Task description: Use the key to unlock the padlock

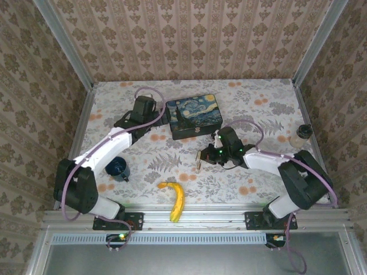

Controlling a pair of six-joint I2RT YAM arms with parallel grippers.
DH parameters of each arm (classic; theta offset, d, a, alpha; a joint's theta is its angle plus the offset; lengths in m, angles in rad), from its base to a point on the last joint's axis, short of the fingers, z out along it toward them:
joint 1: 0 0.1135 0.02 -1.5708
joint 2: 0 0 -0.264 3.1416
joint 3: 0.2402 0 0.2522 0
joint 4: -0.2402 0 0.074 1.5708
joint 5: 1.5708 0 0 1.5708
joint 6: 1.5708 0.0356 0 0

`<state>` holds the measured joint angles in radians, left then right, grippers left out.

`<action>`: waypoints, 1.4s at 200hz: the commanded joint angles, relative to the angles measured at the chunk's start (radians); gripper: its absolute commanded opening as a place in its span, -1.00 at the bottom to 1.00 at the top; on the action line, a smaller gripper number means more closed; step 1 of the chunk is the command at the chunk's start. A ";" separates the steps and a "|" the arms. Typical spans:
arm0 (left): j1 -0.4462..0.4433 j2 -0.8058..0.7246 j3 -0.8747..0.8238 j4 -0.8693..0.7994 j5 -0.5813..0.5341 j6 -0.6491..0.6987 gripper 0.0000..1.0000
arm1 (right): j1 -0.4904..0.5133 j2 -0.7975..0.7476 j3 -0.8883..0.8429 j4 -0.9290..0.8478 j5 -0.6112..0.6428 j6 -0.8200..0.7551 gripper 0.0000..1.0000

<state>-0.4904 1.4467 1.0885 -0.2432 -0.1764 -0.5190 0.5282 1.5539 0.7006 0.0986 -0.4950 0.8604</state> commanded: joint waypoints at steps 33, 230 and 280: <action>0.015 -0.055 -0.047 0.004 -0.034 -0.022 1.00 | -0.008 0.162 0.071 0.003 -0.109 -0.091 -1.00; 0.022 0.112 0.008 0.054 0.128 -0.025 0.96 | -0.131 -0.029 0.045 -0.398 0.162 -0.284 -0.70; 0.021 0.279 0.120 0.134 0.326 -0.049 0.79 | -0.130 -0.095 0.042 -0.430 0.213 -0.278 -0.56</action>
<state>-0.4751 1.6482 1.1175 -0.1596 0.0334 -0.5564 0.4026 1.4967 0.7471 -0.2749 -0.3359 0.5964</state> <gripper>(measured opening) 0.903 0.220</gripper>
